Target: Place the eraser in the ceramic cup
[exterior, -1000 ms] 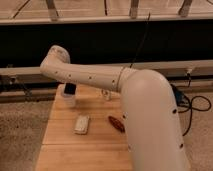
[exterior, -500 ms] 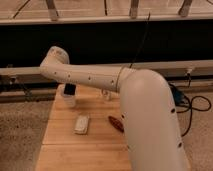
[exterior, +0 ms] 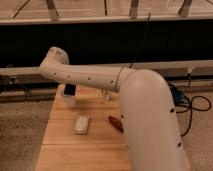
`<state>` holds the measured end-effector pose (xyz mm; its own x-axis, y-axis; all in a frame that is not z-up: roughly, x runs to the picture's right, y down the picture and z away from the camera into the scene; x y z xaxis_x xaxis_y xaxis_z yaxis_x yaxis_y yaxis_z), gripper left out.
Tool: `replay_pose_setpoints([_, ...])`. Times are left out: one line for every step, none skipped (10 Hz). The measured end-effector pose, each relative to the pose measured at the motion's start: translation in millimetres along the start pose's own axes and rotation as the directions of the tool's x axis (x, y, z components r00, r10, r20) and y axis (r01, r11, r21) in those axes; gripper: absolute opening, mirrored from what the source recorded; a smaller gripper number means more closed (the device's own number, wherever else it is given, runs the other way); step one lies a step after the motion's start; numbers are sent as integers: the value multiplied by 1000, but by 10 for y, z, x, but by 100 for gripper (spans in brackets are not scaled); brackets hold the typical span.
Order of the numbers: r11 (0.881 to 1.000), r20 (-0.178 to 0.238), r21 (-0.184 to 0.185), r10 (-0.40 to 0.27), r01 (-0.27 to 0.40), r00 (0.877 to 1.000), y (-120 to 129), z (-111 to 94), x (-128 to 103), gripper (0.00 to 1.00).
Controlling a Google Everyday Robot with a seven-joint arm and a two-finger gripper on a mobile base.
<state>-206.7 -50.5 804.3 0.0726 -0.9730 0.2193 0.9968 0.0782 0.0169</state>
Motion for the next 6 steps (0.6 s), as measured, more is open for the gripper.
replay_pose_setpoints([1000,0,-3,-1,1,1000,6,2,1,54])
replay_pose_setpoints([1000,-1,-3,-2,2,1000,2,3,0,59])
replay_pose_setpoints([1000,-2,-4,-3,3,1000,1,4,-2,71])
replay_pose_setpoints([1000,-2,-4,-4,4,1000,5,6,-5,78])
replay_pose_setpoints([1000,-1,-5,-5,5,1000,9,9,-8,80])
replay_pose_setpoints([1000,-1,-6,-7,7,1000,12,9,-9,80])
